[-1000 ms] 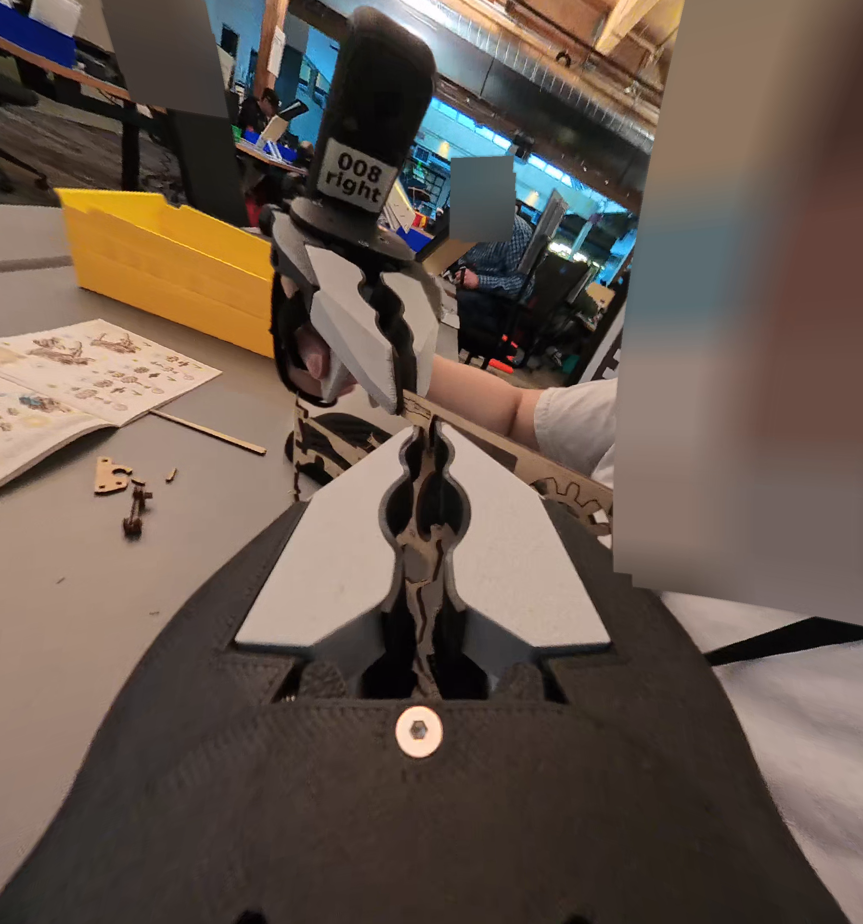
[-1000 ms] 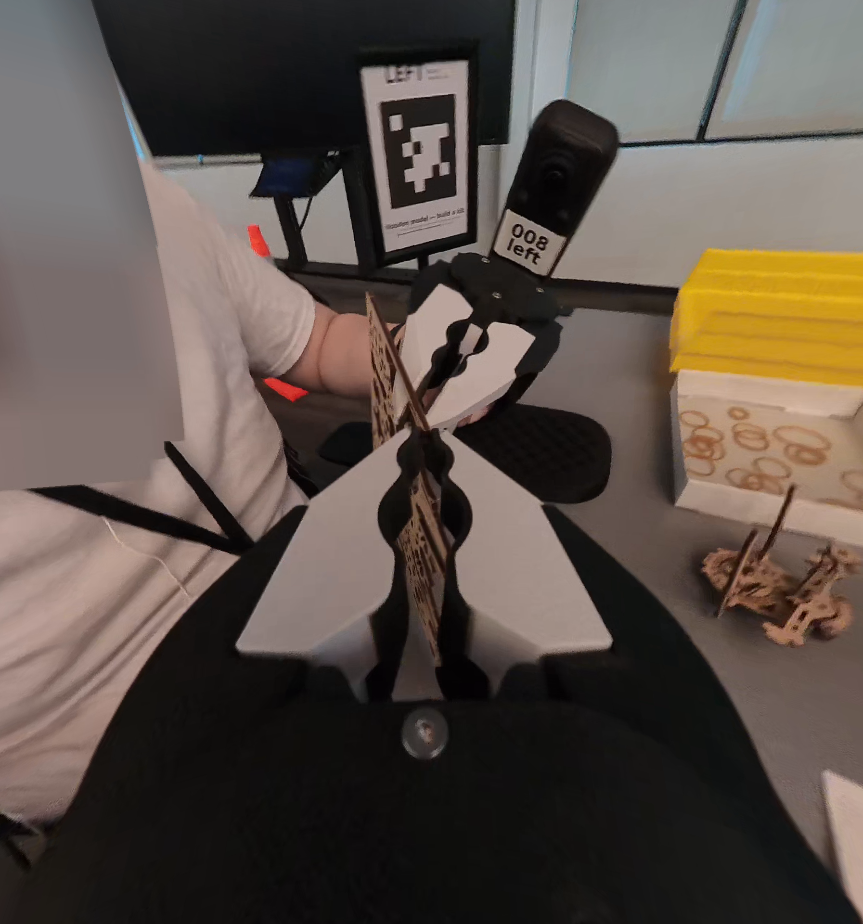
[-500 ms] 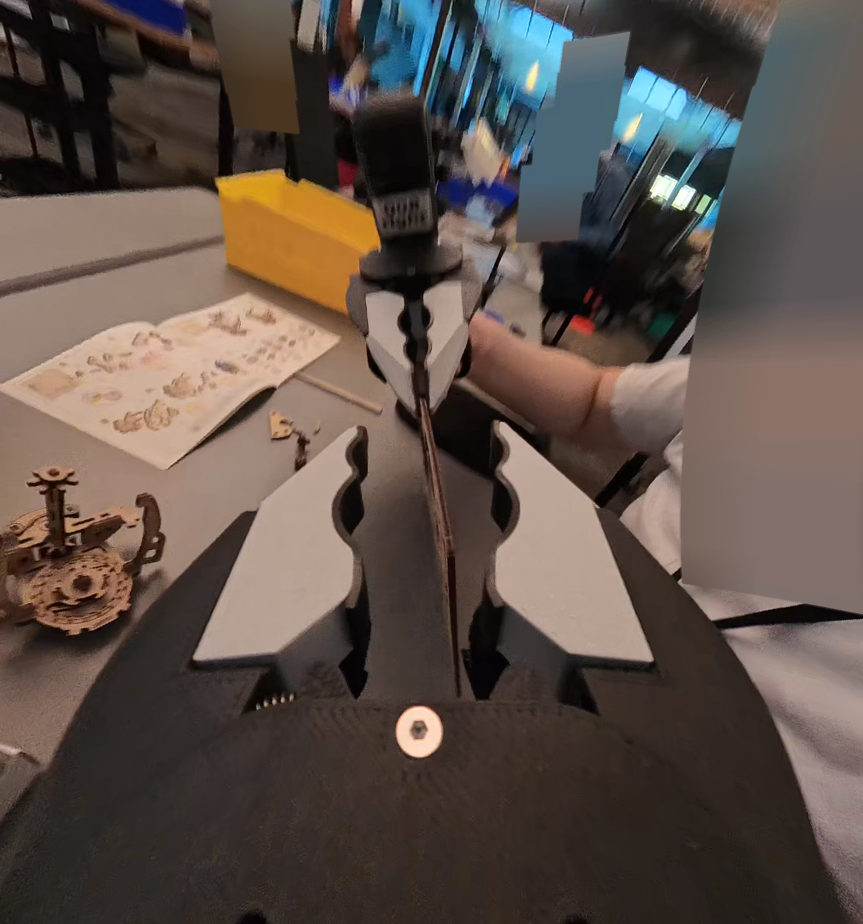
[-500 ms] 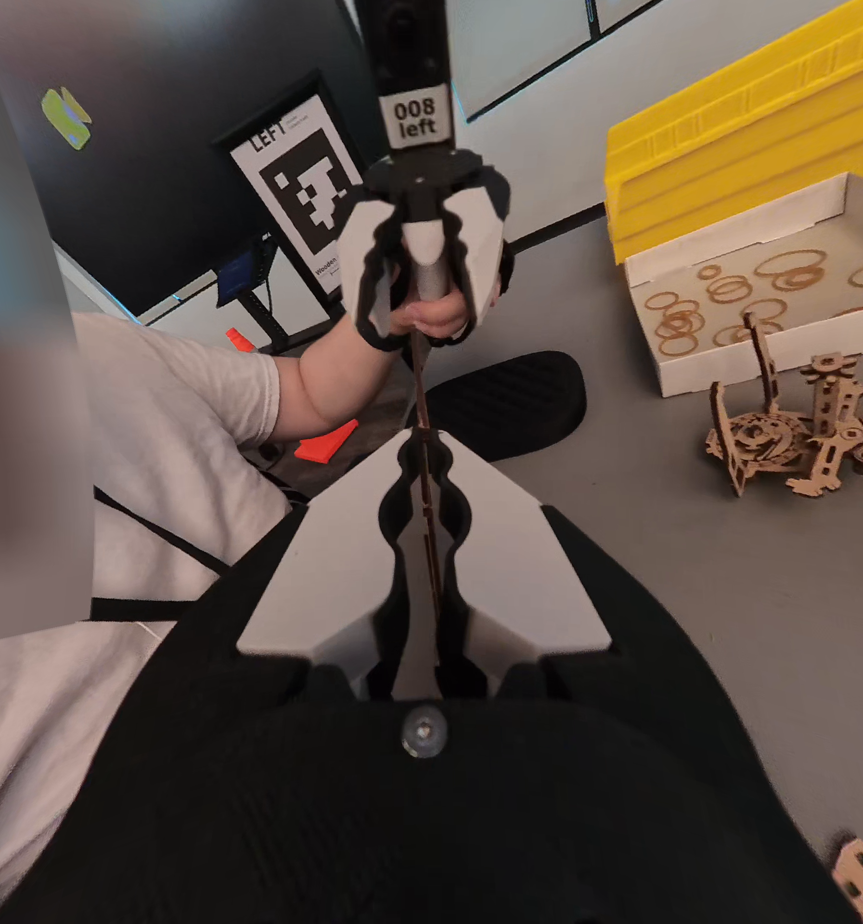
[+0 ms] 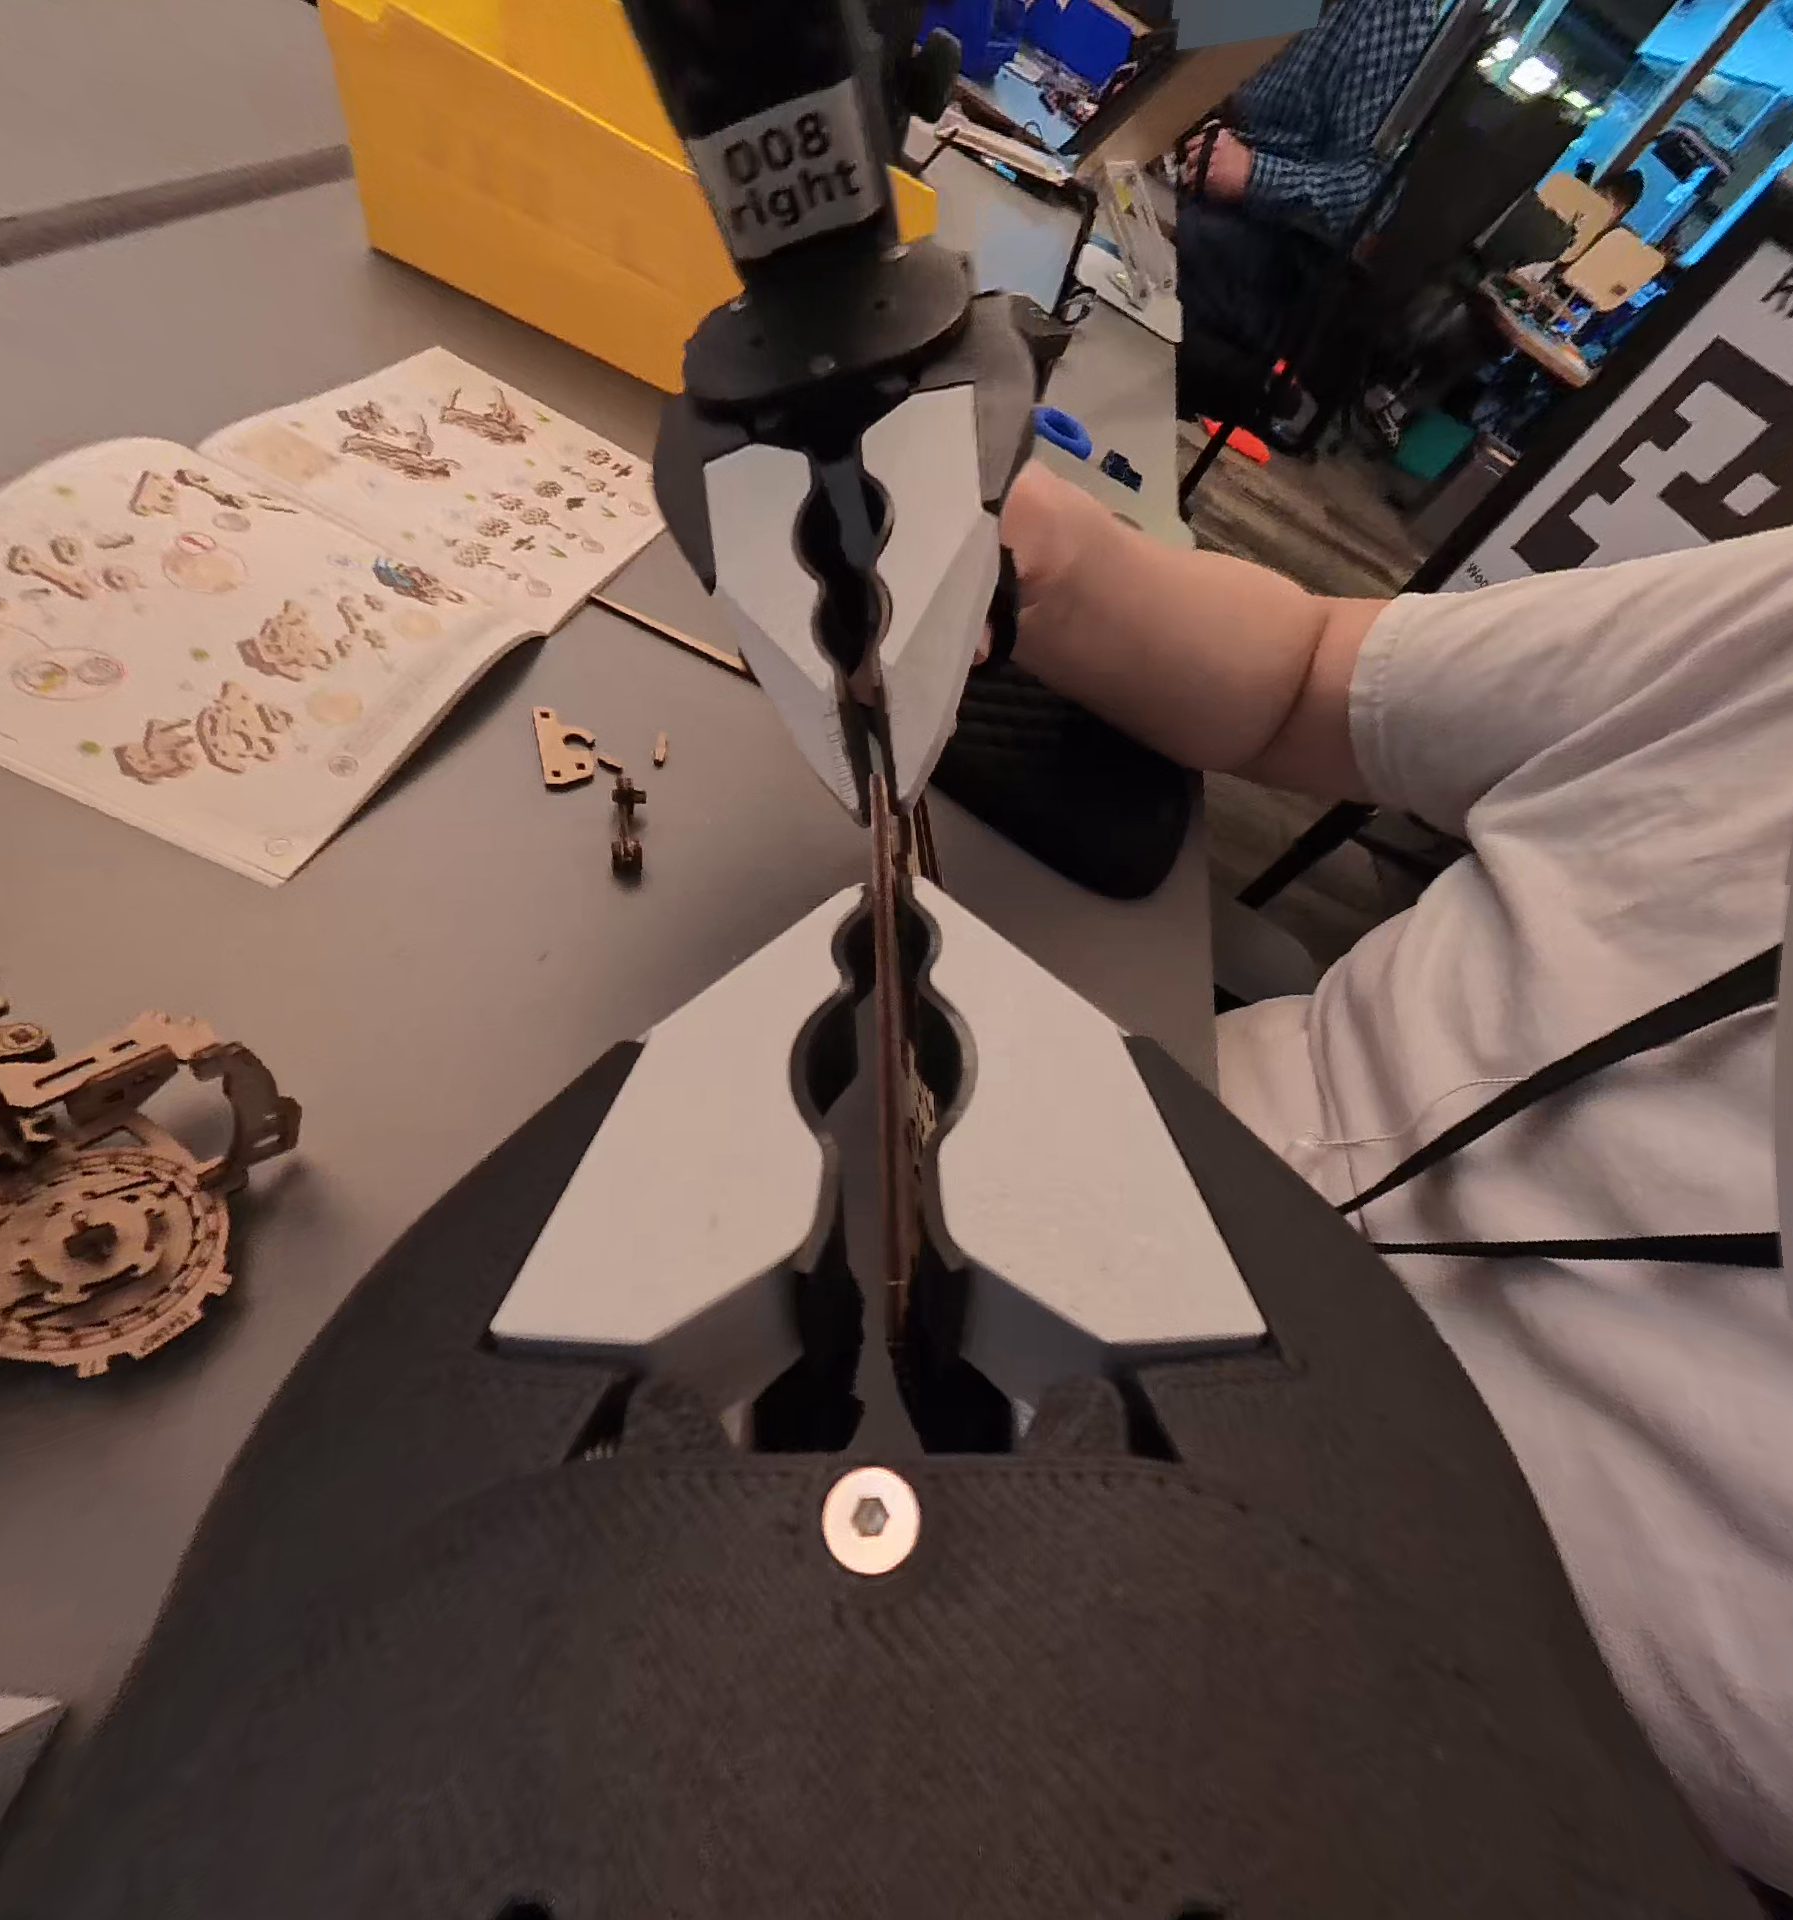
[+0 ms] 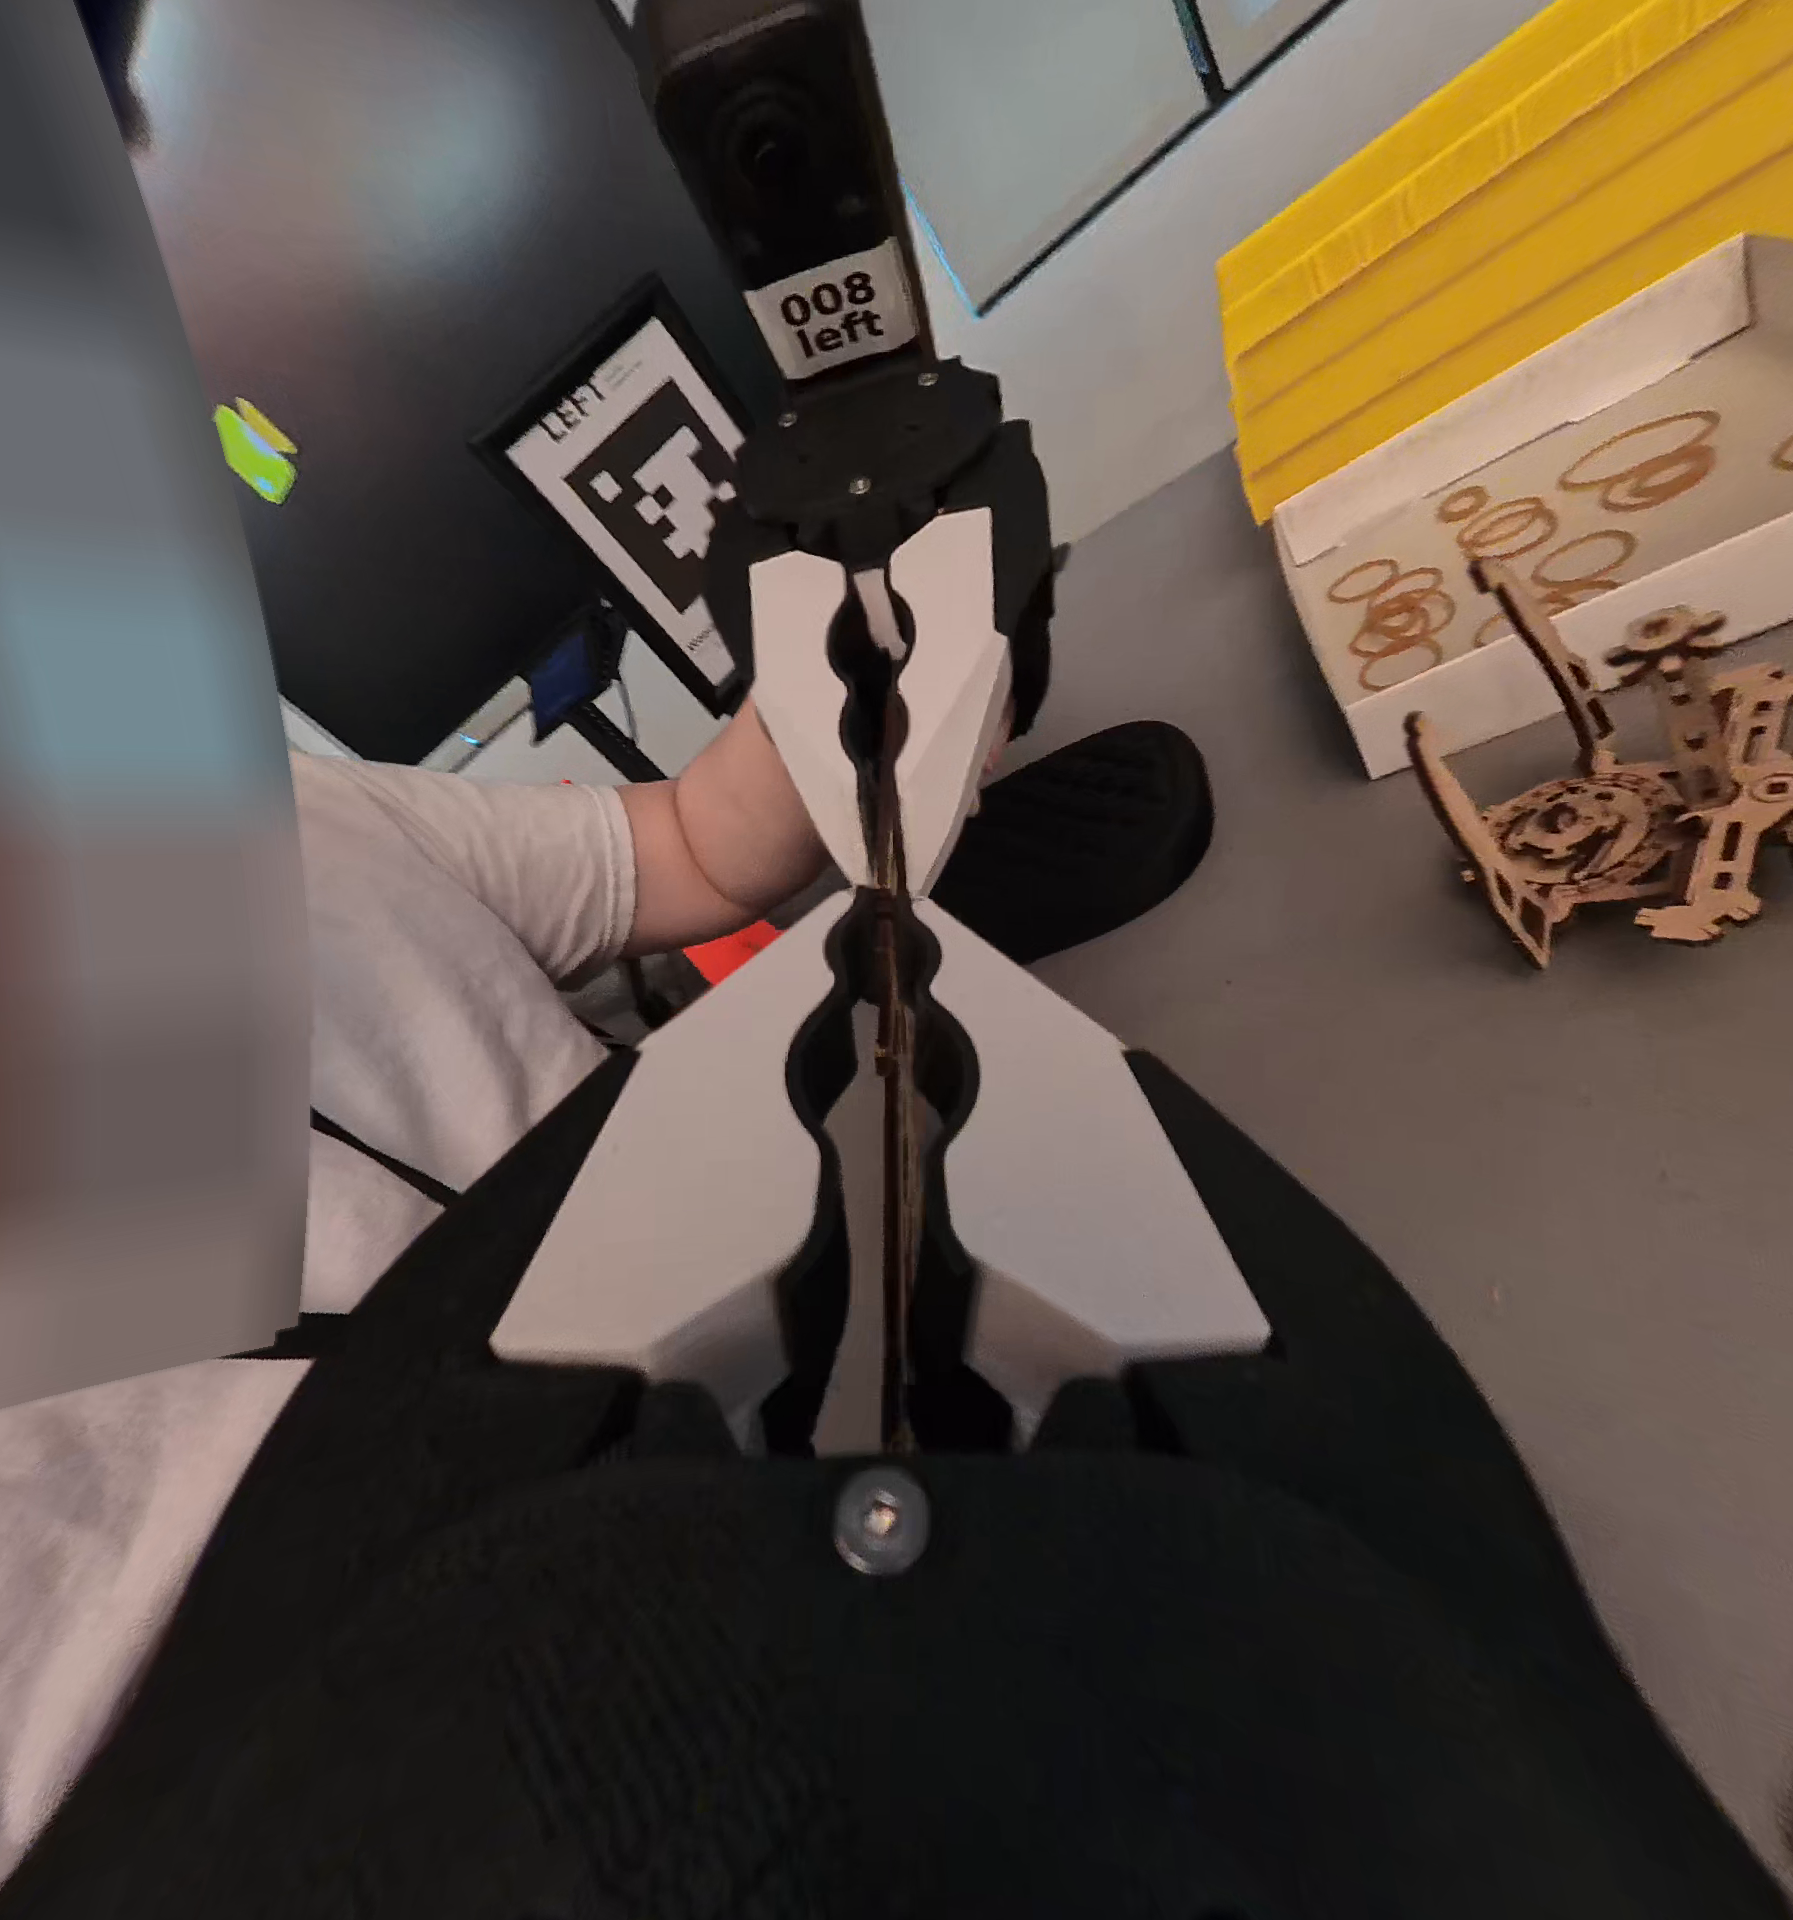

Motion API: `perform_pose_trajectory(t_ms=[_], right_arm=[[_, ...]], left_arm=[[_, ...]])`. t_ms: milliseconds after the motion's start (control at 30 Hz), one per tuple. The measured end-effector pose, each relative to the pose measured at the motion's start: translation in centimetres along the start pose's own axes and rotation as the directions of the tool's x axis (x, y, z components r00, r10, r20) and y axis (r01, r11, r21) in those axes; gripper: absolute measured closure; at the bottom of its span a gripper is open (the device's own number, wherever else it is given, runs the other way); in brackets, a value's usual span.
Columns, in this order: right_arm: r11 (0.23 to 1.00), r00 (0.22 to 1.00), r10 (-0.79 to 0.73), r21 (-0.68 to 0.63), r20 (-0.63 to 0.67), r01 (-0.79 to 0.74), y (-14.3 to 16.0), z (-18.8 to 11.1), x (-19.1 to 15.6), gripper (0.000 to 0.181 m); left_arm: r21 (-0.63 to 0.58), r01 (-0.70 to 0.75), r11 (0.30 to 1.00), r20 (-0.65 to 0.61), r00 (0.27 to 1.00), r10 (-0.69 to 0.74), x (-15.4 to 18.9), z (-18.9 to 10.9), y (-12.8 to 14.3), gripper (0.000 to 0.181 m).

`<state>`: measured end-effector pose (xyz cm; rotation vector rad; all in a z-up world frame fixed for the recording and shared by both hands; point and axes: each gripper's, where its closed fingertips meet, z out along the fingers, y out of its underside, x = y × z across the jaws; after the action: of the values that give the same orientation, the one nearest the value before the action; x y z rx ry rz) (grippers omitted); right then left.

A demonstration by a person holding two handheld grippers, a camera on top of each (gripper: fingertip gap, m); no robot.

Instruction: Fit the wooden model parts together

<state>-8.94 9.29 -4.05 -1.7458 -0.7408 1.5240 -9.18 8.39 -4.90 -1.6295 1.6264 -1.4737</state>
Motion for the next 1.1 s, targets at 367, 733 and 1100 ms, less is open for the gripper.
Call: perform_pose_trajectory(t_ms=[367,733,1100], right_arm=[[0.999,1.0,-0.004,0.048,-0.004,0.004,-0.6,-0.8,1.2,0.177],[0.985,0.974,0.17,0.066,-0.151,-0.162,0.0,-0.8,1.8,0.178],[0.967,0.948,-0.023,0.232,-0.319,0.101,-4.8,-4.4,-3.0,0.155]], left_arm=[[0.032,0.124,0.992,-0.041,0.992,-0.122,-1.5,0.8,-0.2,0.181],[0.106,0.11,0.988,0.039,0.993,-0.115,-1.9,1.2,-0.4,0.181],[0.257,0.136,0.957,-0.025,0.991,-0.134,0.4,-0.3,-1.9,0.181]])
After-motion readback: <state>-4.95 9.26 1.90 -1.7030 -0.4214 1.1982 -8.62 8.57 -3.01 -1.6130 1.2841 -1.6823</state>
